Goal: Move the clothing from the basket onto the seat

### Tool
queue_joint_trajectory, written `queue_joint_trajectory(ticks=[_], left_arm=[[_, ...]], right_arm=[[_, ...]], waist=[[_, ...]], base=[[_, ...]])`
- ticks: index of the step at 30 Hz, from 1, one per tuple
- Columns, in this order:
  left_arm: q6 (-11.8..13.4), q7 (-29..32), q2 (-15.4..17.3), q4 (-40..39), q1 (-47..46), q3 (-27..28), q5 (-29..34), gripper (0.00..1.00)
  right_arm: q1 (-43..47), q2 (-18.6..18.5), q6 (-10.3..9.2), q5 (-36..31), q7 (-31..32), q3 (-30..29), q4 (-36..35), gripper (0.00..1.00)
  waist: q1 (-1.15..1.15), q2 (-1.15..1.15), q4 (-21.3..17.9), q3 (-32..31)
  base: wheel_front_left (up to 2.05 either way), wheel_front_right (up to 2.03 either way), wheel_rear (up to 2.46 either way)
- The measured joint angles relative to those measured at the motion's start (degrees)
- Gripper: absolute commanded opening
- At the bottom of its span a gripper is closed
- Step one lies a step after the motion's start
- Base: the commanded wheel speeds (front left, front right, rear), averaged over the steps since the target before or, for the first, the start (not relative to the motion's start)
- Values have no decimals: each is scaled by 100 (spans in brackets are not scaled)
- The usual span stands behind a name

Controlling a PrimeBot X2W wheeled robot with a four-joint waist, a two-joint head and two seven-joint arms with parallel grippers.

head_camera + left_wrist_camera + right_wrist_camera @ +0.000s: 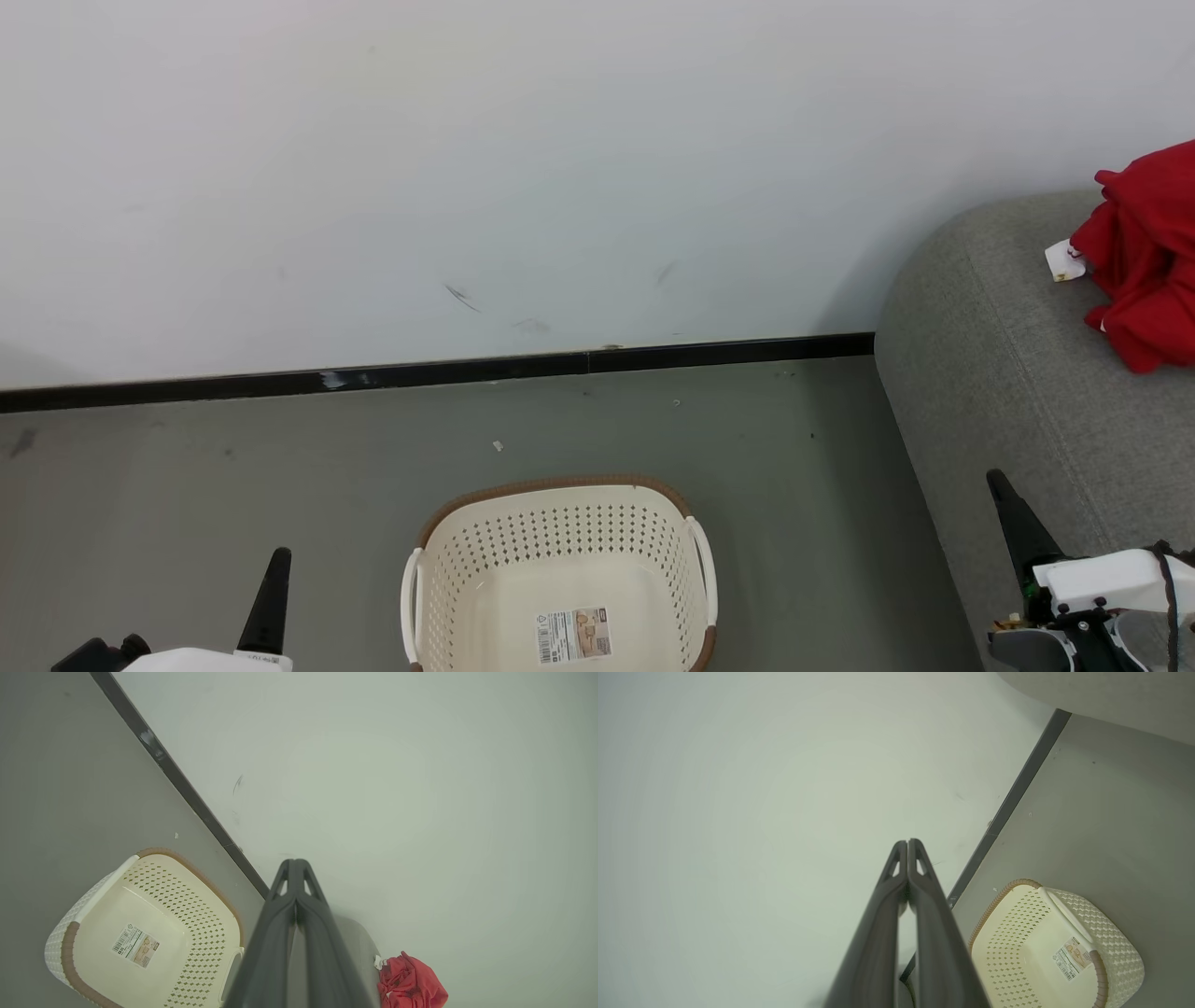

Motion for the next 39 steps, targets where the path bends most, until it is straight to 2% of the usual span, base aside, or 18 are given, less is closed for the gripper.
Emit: queue_joint_trajectory(ticks=[24, 39], left_arm=[[-126, 477, -47, 0, -254, 368, -1552, 0], [-126, 477, -51, 0, -254, 382, -1568, 0]], right_arm=[[10, -40, -1, 2204, 311, 48, -336, 0], [60, -42, -1, 2225, 305, 133, -387, 0]], waist=[[-3, 0, -57, 30], [-4, 0, -56, 32]], base=[[0, 0, 0], [0, 0, 0]])
